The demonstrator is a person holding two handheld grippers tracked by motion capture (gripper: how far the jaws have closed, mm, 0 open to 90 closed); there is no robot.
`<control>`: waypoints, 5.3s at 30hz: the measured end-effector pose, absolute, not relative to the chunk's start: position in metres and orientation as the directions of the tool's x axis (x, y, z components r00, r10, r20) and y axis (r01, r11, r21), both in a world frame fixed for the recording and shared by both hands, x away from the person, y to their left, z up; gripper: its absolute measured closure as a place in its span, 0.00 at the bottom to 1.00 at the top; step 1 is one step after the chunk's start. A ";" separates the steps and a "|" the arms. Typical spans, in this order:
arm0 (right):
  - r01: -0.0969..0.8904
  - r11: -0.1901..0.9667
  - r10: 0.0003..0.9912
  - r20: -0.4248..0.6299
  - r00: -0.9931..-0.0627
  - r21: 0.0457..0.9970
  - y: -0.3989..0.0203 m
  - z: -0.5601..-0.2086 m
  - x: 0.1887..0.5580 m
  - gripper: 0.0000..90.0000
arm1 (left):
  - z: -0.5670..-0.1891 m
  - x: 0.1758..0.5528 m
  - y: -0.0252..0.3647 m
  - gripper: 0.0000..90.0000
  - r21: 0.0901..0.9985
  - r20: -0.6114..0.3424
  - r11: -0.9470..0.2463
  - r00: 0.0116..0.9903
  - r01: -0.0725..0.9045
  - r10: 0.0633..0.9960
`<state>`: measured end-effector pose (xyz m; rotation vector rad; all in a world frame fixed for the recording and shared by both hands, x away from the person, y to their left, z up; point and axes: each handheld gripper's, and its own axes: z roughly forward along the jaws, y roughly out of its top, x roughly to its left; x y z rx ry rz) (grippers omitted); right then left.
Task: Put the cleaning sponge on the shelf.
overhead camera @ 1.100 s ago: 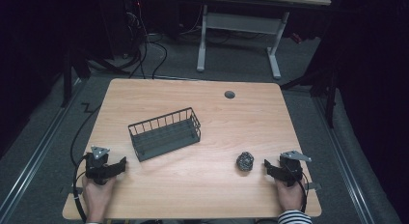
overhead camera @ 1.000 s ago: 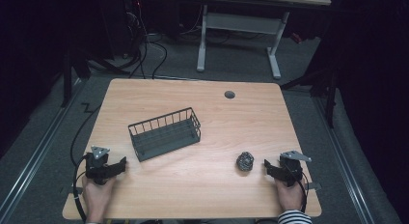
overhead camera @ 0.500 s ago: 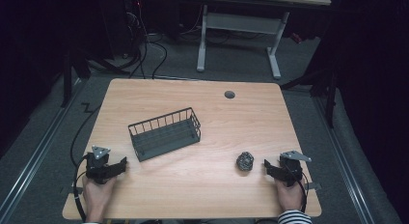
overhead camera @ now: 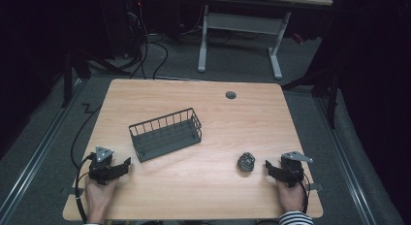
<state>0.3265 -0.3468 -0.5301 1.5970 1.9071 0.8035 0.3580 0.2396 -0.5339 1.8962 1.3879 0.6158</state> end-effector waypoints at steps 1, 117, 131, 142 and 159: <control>0.676 0.129 0.986 -0.017 -0.169 0.725 -0.347 -0.530 0.327 0.36 | -0.534 0.358 0.239 0.28 0.762 -0.035 -0.185 0.326 0.620 0.945; 0.674 0.141 0.982 -0.017 -0.186 0.726 -0.346 -0.530 0.326 0.36 | -0.470 0.389 0.137 0.63 0.788 -0.161 -0.221 0.538 0.575 0.828; 0.674 0.141 0.982 -0.017 -0.187 0.725 -0.346 -0.530 0.326 0.36 | -0.468 0.388 0.113 0.61 0.784 -0.149 -0.245 0.556 0.571 0.818; 0.672 0.143 0.982 -0.018 -0.189 0.726 -0.346 -0.530 0.326 0.36 | -0.461 0.383 0.134 0.36 0.813 -0.162 -0.189 0.527 0.550 0.834; 0.673 0.143 0.982 -0.018 -0.189 0.726 -0.346 -0.530 0.326 0.36 | -0.468 0.365 0.197 0.35 0.830 -0.219 -0.081 0.457 0.551 0.862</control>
